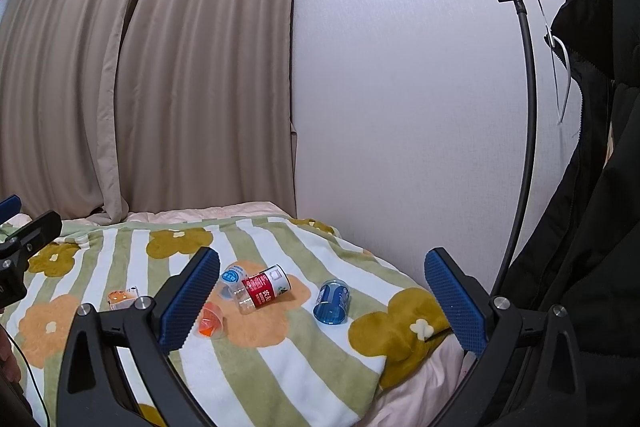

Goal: Flip cup upside down

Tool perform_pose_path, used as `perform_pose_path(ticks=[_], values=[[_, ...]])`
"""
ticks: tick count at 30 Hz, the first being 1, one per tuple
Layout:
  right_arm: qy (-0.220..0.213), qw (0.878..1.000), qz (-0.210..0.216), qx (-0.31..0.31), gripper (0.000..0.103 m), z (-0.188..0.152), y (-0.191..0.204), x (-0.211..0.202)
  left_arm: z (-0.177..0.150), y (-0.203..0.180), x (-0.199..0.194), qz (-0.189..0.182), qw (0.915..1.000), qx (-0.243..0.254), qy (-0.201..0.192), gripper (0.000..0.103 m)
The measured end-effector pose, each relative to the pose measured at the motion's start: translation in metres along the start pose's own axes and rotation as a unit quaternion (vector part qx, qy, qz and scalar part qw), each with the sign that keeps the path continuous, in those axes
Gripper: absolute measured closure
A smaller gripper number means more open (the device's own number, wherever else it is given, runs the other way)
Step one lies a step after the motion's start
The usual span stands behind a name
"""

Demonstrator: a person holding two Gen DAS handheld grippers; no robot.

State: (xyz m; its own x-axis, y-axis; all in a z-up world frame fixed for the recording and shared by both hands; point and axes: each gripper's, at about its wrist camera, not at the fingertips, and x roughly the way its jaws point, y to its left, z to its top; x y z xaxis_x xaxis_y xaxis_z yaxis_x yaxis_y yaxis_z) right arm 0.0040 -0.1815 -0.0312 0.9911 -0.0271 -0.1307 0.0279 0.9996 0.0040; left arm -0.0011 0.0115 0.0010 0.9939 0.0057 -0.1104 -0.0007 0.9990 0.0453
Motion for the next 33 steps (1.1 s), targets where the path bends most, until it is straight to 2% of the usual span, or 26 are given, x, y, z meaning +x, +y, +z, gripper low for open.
perform_pose_path(ticks=[33], values=[[0.002, 1.0, 0.0, 0.002, 0.001, -0.0019, 0.0004, 0.0003, -0.0011, 0.0011, 0.0007, 0.0, 1.0, -0.001, 0.002, 0.0]])
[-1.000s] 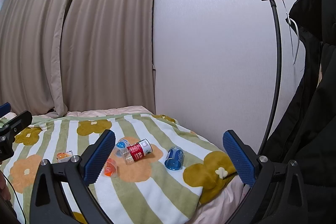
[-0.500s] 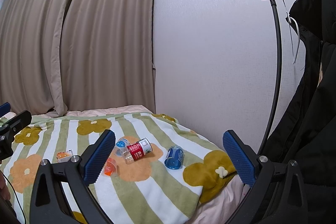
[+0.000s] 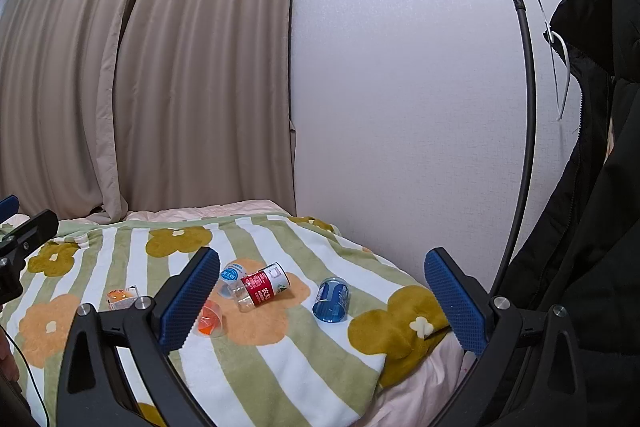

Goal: Flip cup upside down

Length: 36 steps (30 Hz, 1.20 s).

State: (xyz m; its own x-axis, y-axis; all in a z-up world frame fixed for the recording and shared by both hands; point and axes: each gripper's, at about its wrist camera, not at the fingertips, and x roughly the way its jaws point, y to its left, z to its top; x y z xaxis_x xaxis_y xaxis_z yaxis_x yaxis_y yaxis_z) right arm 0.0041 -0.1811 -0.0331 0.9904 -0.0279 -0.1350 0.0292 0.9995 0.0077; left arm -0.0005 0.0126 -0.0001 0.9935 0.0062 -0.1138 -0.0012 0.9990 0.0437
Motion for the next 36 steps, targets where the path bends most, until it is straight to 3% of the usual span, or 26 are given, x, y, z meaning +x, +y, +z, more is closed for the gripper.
perform_pose_path(ticks=[9, 15, 20, 23, 28, 33, 36], values=[[0.001, 1.0, -0.001, 0.0, 0.001, 0.002, 0.0, 0.0, -0.001, 0.0, 0.001, -0.002, 1.0, 0.0, 0.003, 0.0], [0.011, 1.0, 0.025, 0.003, 0.001, 0.01, 0.007, -0.002, 0.015, 0.022, 0.001, -0.041, 0.999, 0.015, 0.007, 0.0], [0.012, 0.998, 0.062, -0.021, 0.001, 0.022, 0.03, 0.001, 0.029, 0.058, 0.043, -0.028, 0.9946, 0.093, 0.036, 0.0], [0.03, 0.994, 0.107, -0.017, 0.001, 0.026, 0.044, 0.019, 0.022, 0.085, 0.091, -0.033, 0.9874, 0.126, 0.09, 0.0], [0.066, 0.982, 0.17, -0.041, 0.001, 0.014, 0.072, 0.057, -0.03, 0.117, 0.179, -0.065, 0.9637, 0.155, 0.207, 0.0], [0.115, 0.97, 0.201, -0.072, 0.001, -0.017, 0.103, 0.09, -0.111, 0.142, 0.259, -0.086, 0.9249, 0.204, 0.309, 0.0], [0.128, 0.967, 0.205, -0.083, 0.001, -0.027, 0.105, 0.101, -0.148, 0.159, 0.291, -0.089, 0.9089, 0.21, 0.349, 0.003]])
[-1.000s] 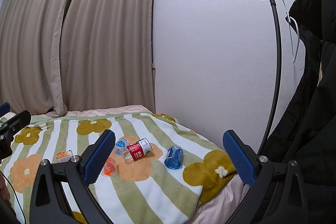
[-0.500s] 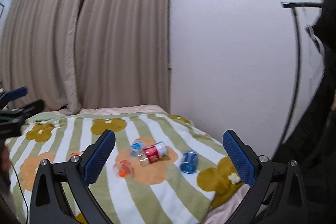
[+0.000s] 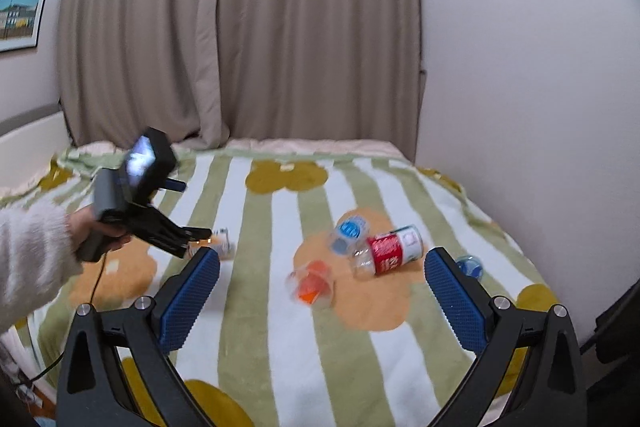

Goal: Flip cup upside down
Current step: 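Reach the left tool to the orange-labeled bottle and close on it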

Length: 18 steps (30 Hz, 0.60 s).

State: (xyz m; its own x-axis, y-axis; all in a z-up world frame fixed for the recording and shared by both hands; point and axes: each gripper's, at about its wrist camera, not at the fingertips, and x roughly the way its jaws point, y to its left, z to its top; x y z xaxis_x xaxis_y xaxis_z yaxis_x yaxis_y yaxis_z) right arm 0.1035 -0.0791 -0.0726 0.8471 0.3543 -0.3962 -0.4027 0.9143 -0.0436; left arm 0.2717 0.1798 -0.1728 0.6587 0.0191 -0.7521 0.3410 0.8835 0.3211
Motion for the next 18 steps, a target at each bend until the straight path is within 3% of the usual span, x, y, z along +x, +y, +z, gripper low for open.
perform_pose_path(ticks=[5, 10, 12, 18], values=[[0.018, 1.0, 0.002, 0.002, 0.001, -0.005, -0.007, 0.015, -0.009, 0.012, 0.047, -0.025, 0.9989, 0.005, 0.039, 0.007], [0.021, 1.0, 0.0, 0.009, 0.001, -0.006, -0.01, 0.016, -0.012, 0.012, 0.072, -0.035, 0.9965, 0.02, 0.073, 0.023], [0.02, 1.0, 0.001, 0.013, 0.001, -0.006, -0.012, 0.014, -0.014, 0.011, 0.079, -0.045, 0.9953, 0.022, 0.083, 0.039], [0.011, 1.0, -0.005, 0.018, 0.001, -0.004, -0.016, 0.008, -0.013, 0.004, 0.068, -0.038, 0.9957, 0.025, 0.081, 0.043]])
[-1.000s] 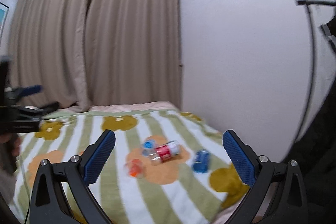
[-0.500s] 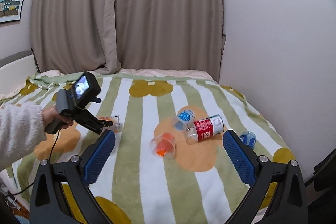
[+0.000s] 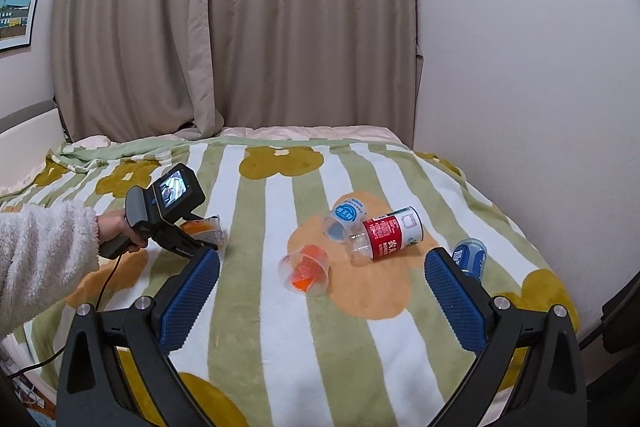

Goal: Flip cup upside down
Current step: 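Lift the orange-labeled bottle with the left tool and turn it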

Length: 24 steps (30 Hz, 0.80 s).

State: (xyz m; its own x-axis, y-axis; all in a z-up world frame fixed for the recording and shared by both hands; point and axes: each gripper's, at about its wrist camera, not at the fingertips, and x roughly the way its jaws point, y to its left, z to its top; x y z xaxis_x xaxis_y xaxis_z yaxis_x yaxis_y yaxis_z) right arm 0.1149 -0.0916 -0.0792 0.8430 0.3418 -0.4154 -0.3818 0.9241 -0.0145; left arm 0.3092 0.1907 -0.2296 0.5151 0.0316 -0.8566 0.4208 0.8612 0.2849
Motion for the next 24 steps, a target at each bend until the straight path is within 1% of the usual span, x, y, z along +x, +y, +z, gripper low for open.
perform_pose_path(ticks=[2, 6, 8, 11, 12, 14, 17, 20, 24], values=[[-0.006, 1.0, 0.0, 0.004, 0.001, 0.002, -0.002, -0.005, 0.0, -0.007, -0.015, -0.007, 0.9999, 0.005, -0.01, 0.045], [-0.019, 1.0, -0.008, 0.014, 0.001, 0.004, -0.008, -0.016, 0.009, -0.045, -0.065, -0.024, 0.9977, 0.044, -0.045, 0.047], [-0.025, 0.999, -0.011, 0.022, 0.001, 0.005, -0.012, -0.024, 0.015, -0.075, -0.087, -0.035, 0.9947, 0.08, -0.056, 0.047], [-0.034, 0.999, -0.013, 0.035, 0.001, 0.005, -0.018, -0.034, 0.022, -0.119, -0.102, -0.05, 0.9887, 0.128, -0.059, 0.047], [-0.036, 0.999, -0.014, 0.037, 0.001, 0.004, -0.018, -0.037, 0.026, -0.138, -0.101, -0.058, 0.9865, 0.145, -0.051, 0.047], [-0.04, 0.998, -0.017, 0.042, 0.001, 0.003, -0.02, -0.043, 0.032, -0.166, -0.096, -0.059, 0.9823, 0.174, -0.04, 0.047], [-0.049, 0.997, -0.021, 0.052, 0.001, 0.002, -0.025, -0.052, 0.043, -0.194, -0.081, -0.06, 0.978, 0.199, -0.02, 0.047], [-0.058, 0.996, -0.027, 0.063, 0.001, 0.001, -0.033, -0.06, 0.052, -0.217, -0.069, -0.064, 0.9766, 0.205, -0.007, 0.047], [-0.064, 0.994, -0.027, 0.085, 0.001, -0.001, -0.045, -0.066, 0.059, -0.231, -0.055, -0.067, 0.9764, 0.205, 0.008, 0.047]])
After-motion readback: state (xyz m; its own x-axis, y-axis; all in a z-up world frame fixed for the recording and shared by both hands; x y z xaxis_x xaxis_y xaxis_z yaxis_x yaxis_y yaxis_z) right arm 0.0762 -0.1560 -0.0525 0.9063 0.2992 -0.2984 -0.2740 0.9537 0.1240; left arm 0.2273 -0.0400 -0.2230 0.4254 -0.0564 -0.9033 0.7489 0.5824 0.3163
